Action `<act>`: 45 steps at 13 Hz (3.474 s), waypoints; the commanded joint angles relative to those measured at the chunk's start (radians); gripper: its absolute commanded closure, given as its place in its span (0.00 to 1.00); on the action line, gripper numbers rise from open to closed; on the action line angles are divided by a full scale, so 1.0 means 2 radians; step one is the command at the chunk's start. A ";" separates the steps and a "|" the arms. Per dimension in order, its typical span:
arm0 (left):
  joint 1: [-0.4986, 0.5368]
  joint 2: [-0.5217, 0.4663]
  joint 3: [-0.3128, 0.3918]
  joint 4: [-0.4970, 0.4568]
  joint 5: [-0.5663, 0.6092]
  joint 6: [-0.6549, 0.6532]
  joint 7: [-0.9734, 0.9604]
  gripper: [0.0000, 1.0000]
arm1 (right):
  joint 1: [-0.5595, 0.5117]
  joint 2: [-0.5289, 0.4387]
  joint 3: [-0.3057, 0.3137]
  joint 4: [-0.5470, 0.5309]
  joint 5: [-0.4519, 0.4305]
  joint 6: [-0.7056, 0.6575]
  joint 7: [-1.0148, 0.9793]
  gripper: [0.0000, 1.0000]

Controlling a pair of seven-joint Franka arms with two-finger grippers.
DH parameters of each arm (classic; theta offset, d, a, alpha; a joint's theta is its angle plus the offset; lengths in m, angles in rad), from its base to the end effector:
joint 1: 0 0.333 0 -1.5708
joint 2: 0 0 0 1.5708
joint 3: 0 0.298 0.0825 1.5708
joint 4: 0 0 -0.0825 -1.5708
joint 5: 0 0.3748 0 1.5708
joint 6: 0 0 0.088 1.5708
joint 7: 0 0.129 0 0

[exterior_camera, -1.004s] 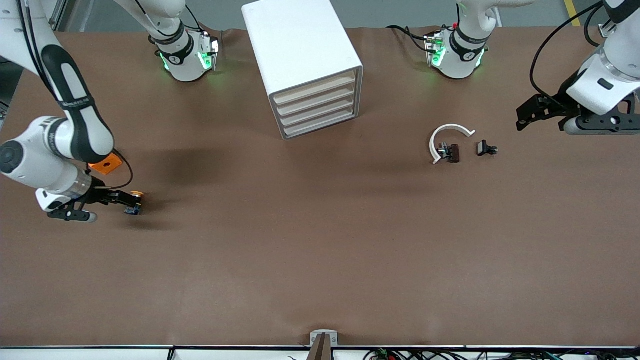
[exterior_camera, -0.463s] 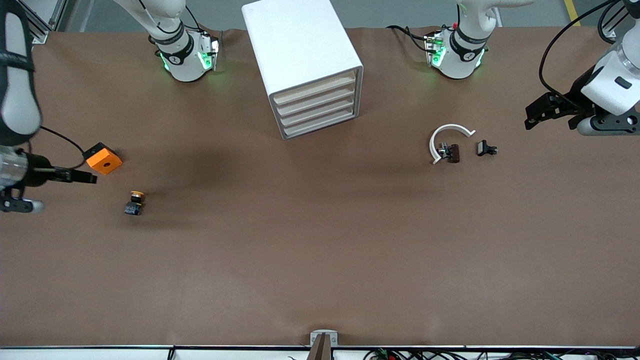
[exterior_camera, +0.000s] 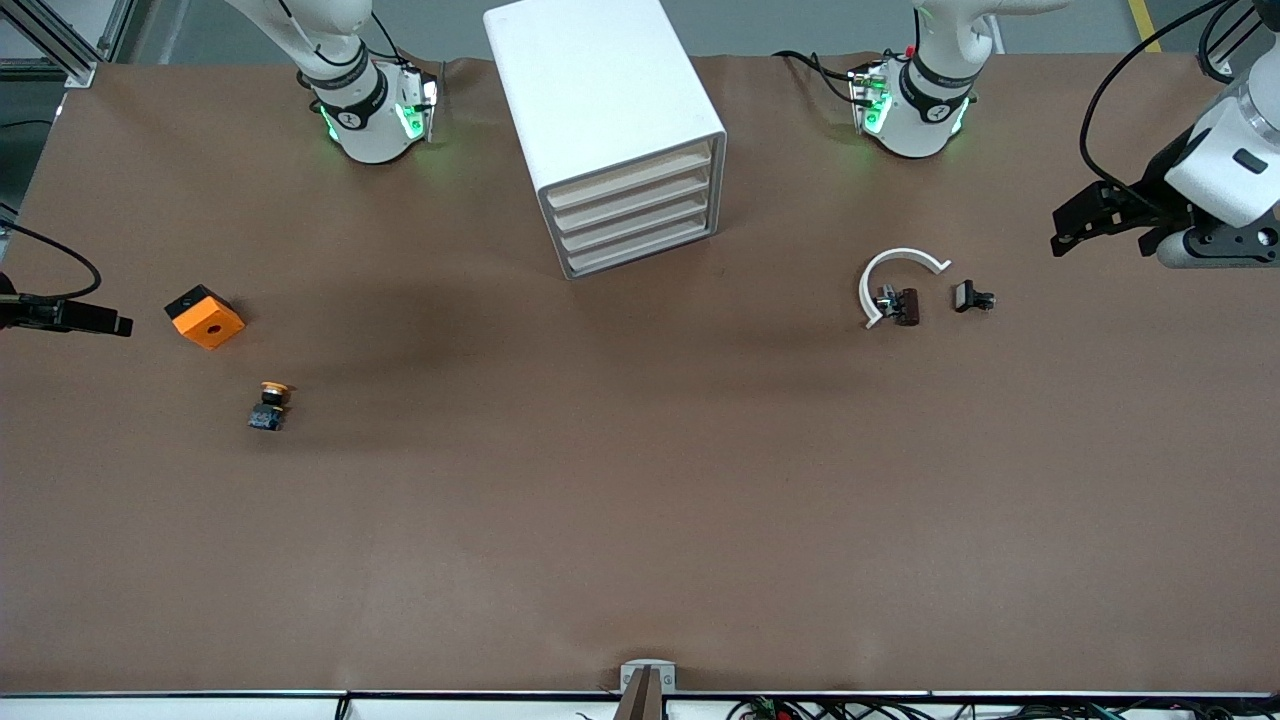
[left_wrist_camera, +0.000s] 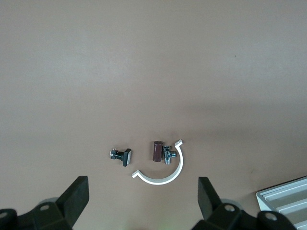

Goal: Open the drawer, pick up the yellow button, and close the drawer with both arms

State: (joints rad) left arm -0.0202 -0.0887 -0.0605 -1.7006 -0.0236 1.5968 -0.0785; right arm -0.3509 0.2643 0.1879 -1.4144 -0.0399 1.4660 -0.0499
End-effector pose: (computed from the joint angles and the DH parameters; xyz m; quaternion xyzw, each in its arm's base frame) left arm 0.5177 -0.0460 0.5738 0.9999 -0.0006 -0.0083 0.0085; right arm 0.5862 -0.1140 0.4984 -0.9930 0.0569 0.1028 0.0157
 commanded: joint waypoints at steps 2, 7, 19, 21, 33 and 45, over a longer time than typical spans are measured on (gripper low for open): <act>0.004 0.005 -0.003 0.013 0.003 -0.011 0.009 0.00 | -0.003 0.007 0.000 0.044 -0.009 -0.010 0.007 0.00; 0.005 0.005 -0.003 0.014 0.002 -0.011 0.010 0.00 | 0.005 -0.006 0.005 0.044 -0.005 -0.016 0.009 0.00; 0.003 0.005 -0.003 0.015 0.000 -0.011 0.010 0.00 | 0.052 -0.068 -0.042 0.037 0.031 -0.062 0.049 0.00; 0.004 0.005 -0.003 0.015 0.000 -0.011 0.010 0.00 | 0.126 -0.085 -0.127 0.025 0.035 -0.060 0.046 0.00; 0.003 0.005 -0.003 0.016 0.000 -0.012 0.010 0.00 | 0.129 -0.151 -0.145 -0.028 0.038 -0.039 -0.016 0.00; 0.003 0.005 -0.003 0.016 0.000 -0.016 0.010 0.00 | 0.108 -0.175 -0.109 -0.059 0.038 -0.030 -0.004 0.00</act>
State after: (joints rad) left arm -0.0206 -0.0880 -0.0614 -1.6960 -0.0236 1.5945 -0.0785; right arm -0.1062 -0.0578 -0.0577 -1.5029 0.0318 1.3980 -0.0708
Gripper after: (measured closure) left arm 0.000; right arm 0.000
